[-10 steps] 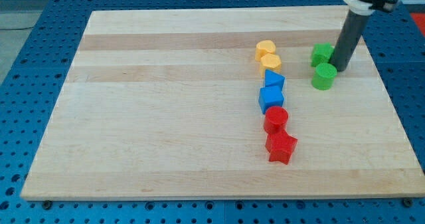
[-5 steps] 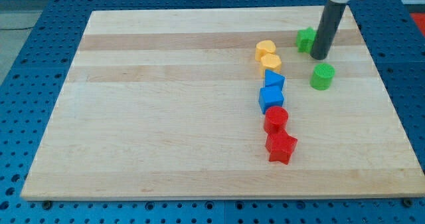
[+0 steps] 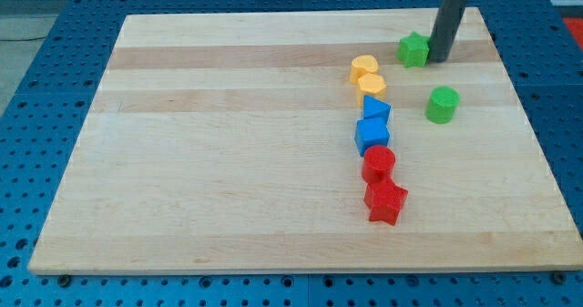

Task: Drag green star above yellow heart

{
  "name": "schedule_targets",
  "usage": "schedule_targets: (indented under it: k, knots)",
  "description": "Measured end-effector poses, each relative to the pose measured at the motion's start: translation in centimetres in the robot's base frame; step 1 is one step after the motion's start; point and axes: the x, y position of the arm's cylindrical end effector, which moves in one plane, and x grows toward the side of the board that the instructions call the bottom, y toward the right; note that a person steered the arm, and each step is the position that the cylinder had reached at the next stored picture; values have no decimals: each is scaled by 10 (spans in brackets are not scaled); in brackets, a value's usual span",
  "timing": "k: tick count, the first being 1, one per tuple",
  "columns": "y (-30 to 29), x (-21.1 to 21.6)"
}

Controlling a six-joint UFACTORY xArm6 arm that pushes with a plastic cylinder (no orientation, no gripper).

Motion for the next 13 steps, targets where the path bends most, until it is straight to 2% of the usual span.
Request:
schedule_targets:
  k: [3, 8, 13]
  knots:
    - [-7, -24]
    - [-50, -10]
    - [-67, -2]
